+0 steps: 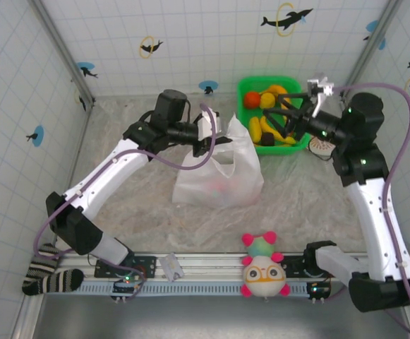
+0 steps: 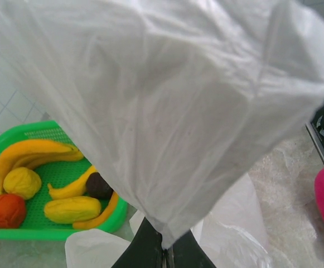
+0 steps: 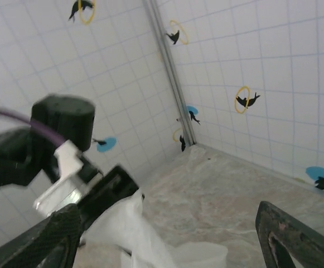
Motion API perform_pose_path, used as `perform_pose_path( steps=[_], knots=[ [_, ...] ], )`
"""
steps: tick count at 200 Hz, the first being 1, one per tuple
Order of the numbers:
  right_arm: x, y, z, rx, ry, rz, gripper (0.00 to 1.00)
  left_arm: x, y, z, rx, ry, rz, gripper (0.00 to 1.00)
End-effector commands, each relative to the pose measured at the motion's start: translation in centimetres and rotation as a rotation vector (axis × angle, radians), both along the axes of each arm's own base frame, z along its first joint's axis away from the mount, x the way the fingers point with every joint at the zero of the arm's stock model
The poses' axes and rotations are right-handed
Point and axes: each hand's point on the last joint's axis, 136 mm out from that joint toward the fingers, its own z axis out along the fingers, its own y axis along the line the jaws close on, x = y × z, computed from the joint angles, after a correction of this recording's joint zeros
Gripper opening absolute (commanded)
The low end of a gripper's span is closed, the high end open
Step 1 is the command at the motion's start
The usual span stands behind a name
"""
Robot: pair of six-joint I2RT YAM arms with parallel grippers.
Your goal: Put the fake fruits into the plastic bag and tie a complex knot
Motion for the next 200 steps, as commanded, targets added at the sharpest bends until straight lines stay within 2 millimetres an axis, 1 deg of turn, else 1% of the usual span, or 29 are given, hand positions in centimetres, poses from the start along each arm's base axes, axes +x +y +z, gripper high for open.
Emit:
perform_pose_path(
  steps=[1, 19, 34, 41, 49, 68, 89, 113, 154, 168, 200],
  knots=[
    [3.9, -0.3, -4.2, 0.013, 0.282, -0.097, 0.81, -0.6, 0.2, 1.4, -0.022, -0.092, -0.011, 0.0],
    [5.6, 0.6, -5.8, -0.026, 0.307, -0.1, 0.82, -0.8, 0.2, 1.3, -0.024, -0.096, -0.019, 0.0],
    [6.5, 2.0, -7.1, -0.069, 0.326, -0.068, 0.82, -0.9, 0.2, 1.3, -0.025, -0.093, -0.024, 0.0],
    [6.6, 2.8, -7.4, -0.092, 0.331, -0.044, 0.82, -1.0, 0.2, 1.2, -0.024, -0.092, -0.024, 0.0],
    [6.4, 3.9, -7.8, -0.113, 0.329, -0.004, 0.83, -1.0, 0.1, 1.3, -0.024, -0.093, -0.025, 0.0],
    [5.7, 5.8, -8.2, -0.127, 0.318, 0.069, 0.87, -0.9, 0.1, 1.2, -0.02, -0.094, -0.019, 0.0],
    [4.6, 7.1, -8.2, -0.121, 0.302, 0.134, 0.89, -0.8, 0.2, 1.1, -0.018, -0.096, -0.015, 0.0],
    [3.4, 7.6, -7.8, -0.111, 0.29, 0.183, 0.89, -0.5, 0.2, 0.9, -0.009, -0.098, 0.001, 0.0],
    [1.7, 7.4, -8.2, -0.107, 0.286, 0.226, 0.91, -0.2, 0.3, 0.7, 0.003, -0.102, 0.023, 0.0],
    [0.9, 7.6, -8.0, -0.098, 0.281, 0.254, 0.91, -0.2, 0.4, 0.6, 0.006, -0.105, 0.027, 0.0],
    [-0.1, 7.4, -9.2, -0.148, 0.29, 0.26, 0.92, -0.3, 0.6, 0.9, 0.003, -0.117, 0.036, 0.0]
  ],
)
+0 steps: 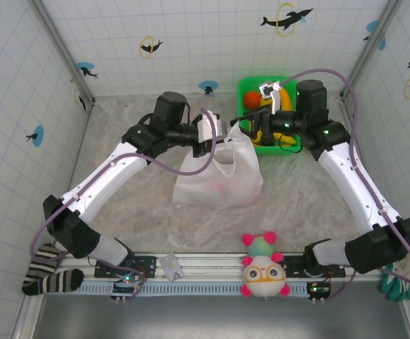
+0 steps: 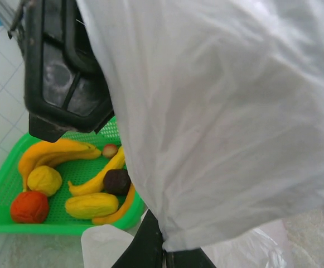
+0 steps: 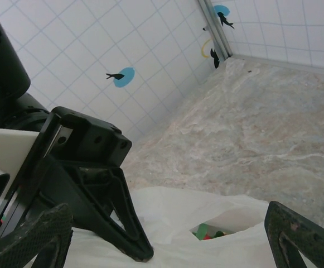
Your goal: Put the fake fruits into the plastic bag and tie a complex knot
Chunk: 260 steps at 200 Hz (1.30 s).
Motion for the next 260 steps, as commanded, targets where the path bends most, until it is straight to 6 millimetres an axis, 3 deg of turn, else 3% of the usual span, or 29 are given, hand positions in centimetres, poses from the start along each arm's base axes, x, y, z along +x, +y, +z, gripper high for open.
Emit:
perform_pose_path(
  steps=[1, 96, 206, 235, 260],
  knots=[
    [-1.6, 0.0, -0.7, -0.022, -0.012, 0.046, 0.92, -0.5, 0.4, 0.7, -0.009, -0.048, -0.002, 0.0],
    [-4.0, 1.3, -3.4, -0.136, -0.073, 0.152, 0.98, -0.8, 0.6, 1.4, -0.03, -0.07, 0.0, 0.0],
    [-4.1, 2.2, -5.5, -0.239, -0.054, 0.192, 0.84, -1.2, 0.6, 1.7, -0.045, -0.07, -0.014, 0.0],
    [-3.9, 2.7, -5.0, -0.218, -0.043, 0.196, 0.75, -1.3, 0.4, 1.7, -0.047, -0.067, -0.023, 0.0],
    [-3.8, 2.9, -4.4, -0.199, -0.061, 0.194, 0.75, -1.3, 0.4, 1.5, -0.043, -0.063, -0.024, 0.0]
  ],
)
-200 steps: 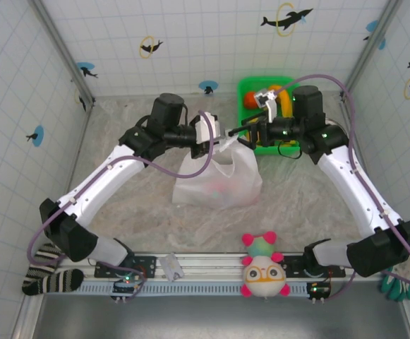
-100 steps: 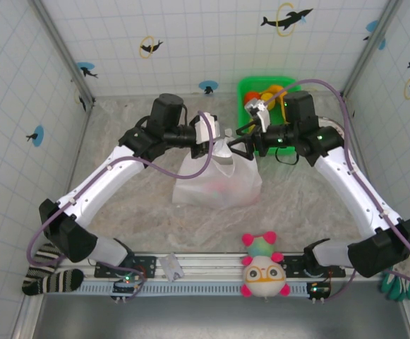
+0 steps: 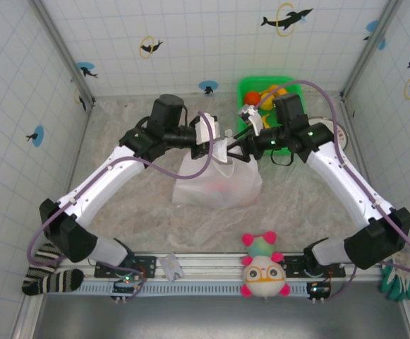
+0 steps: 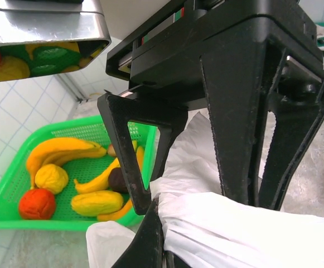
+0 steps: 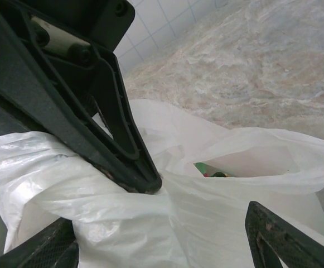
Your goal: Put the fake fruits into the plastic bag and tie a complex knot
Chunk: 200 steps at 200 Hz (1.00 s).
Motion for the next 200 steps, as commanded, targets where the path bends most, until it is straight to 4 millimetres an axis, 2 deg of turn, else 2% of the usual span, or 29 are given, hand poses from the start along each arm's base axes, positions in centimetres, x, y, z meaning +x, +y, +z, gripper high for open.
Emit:
perform_pose_path(
  steps=[1, 30, 60, 89, 110, 131, 151, 157, 163, 176, 200],
  knots=[
    [0.2, 0.5, 2.2, 0.034, -0.044, 0.008, 0.76, -1.0, -0.1, 1.4, -0.033, -0.042, -0.034, 0.0],
    [-0.2, -0.6, 3.5, 0.068, -0.059, 0.016, 0.8, -1.0, 0.1, 1.3, -0.028, -0.051, -0.024, 0.0],
    [-0.3, -2.2, 5.9, 0.157, -0.082, -0.019, 0.84, -1.0, 0.3, 1.4, -0.038, -0.083, -0.015, 0.0],
    [0.2, -4.9, 7.0, 0.156, -0.133, -0.119, 0.88, -1.1, 0.1, 1.8, -0.056, -0.081, -0.028, 0.0],
    [0.0, -7.2, 7.5, 0.157, -0.258, -0.182, 0.87, -1.4, -0.1, 2.0, -0.07, -0.066, -0.043, 0.0],
    [-1.6, -8.6, 7.6, 0.16, -0.454, -0.179, 0.84, -1.3, -0.2, 1.9, -0.076, -0.038, -0.033, 0.0],
    [-3.6, -8.8, 7.3, 0.174, -0.628, -0.151, 0.81, -1.4, -0.3, 1.4, -0.075, 0.005, -0.031, 0.0],
    [-4.0, -8.7, 7.3, 0.185, -0.673, -0.141, 0.77, -1.5, -0.3, 1.2, -0.075, 0.015, -0.034, 0.0],
    [-4.5, -8.4, 7.5, 0.202, -0.722, -0.121, 0.74, -1.6, -0.3, 1.1, -0.077, 0.023, -0.037, 0.0],
    [-5.3, -7.4, 6.7, 0.184, -0.781, -0.066, 0.69, -1.7, -0.3, 0.8, -0.078, 0.037, -0.041, 0.0],
    [-5.2, -5.7, 5.2, 0.091, -0.814, -0.028, 0.57, -1.8, -0.3, 0.8, -0.081, 0.042, -0.042, 0.0]
  ],
)
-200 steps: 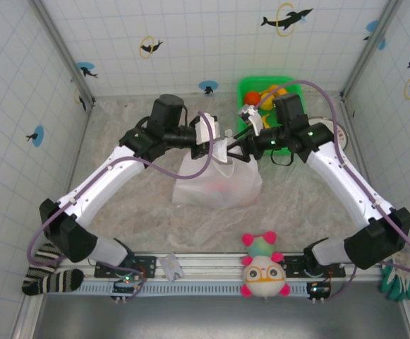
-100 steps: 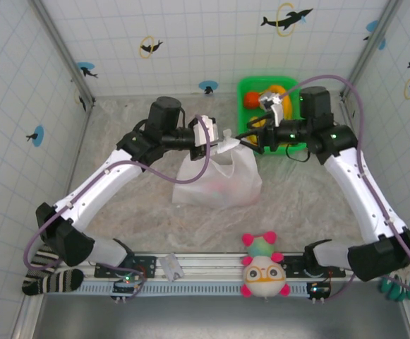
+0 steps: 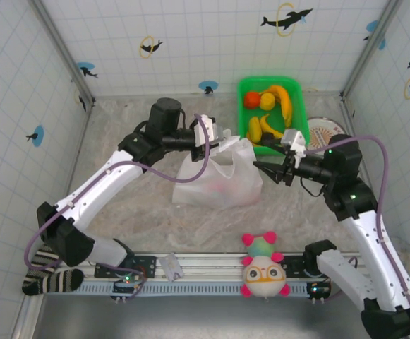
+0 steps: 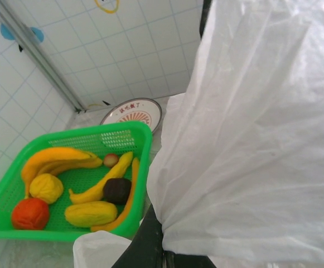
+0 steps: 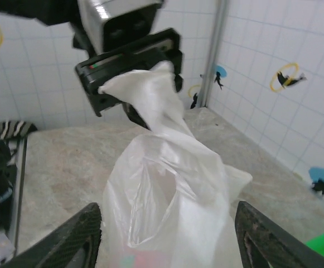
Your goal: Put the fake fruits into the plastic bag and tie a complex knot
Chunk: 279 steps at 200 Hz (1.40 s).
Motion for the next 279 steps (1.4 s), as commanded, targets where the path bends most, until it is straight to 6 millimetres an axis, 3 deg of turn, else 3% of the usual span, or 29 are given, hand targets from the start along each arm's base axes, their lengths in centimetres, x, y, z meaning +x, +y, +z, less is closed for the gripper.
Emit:
perform_pose_path(
  steps=[1, 46, 97, 121, 136, 154, 164, 174, 185, 225, 279],
  knots=[
    [1.0, 1.3, 0.2, -0.077, -0.17, -0.011, 0.56, -0.9, -0.2, 0.7, -0.031, 0.014, -0.032, 0.0],
    [2.8, 2.7, -0.5, -0.122, -0.161, -0.008, 0.53, -1.1, -0.2, 0.7, -0.033, 0.013, -0.039, 0.0],
    [3.1, 3.3, 0.0, -0.114, -0.172, 0.001, 0.53, -1.1, -0.2, 0.8, -0.033, 0.003, -0.039, 0.0],
    [2.9, 4.2, 0.9, -0.061, -0.182, 0.037, 0.46, -1.2, -0.2, 0.8, -0.036, 0.007, -0.049, 0.0],
    [2.9, 4.6, 1.1, -0.056, -0.175, 0.048, 0.35, -1.3, -0.2, 0.7, -0.034, 0.01, -0.049, 0.0],
    [3.0, 4.2, 1.0, -0.078, -0.174, 0.022, 0.16, -1.3, -0.1, 0.6, -0.031, 0.009, -0.044, 0.09],
    [2.9, 3.9, 0.8, -0.096, -0.176, 0.014, 0.07, -1.3, 0.0, 0.6, -0.031, 0.006, -0.042, 0.21],
    [2.8, 3.8, 1.0, -0.096, -0.187, 0.012, 0.0, -1.4, 0.1, 0.6, -0.029, 0.003, -0.045, 0.28],
    [2.5, 3.7, 0.3, -0.112, -0.155, 0.02, 0.0, -1.5, 0.2, 0.9, -0.033, -0.004, -0.044, 0.41],
    [2.6, 3.6, -0.1, -0.121, -0.153, 0.011, 0.0, -2.0, 0.5, 3.3, -0.09, -0.043, -0.039, 0.65],
    [2.6, 3.8, 0.3, -0.109, -0.157, 0.02, 0.0, -0.6, -0.3, 5.2, -0.159, -0.051, -0.001, 0.77]
  ],
)
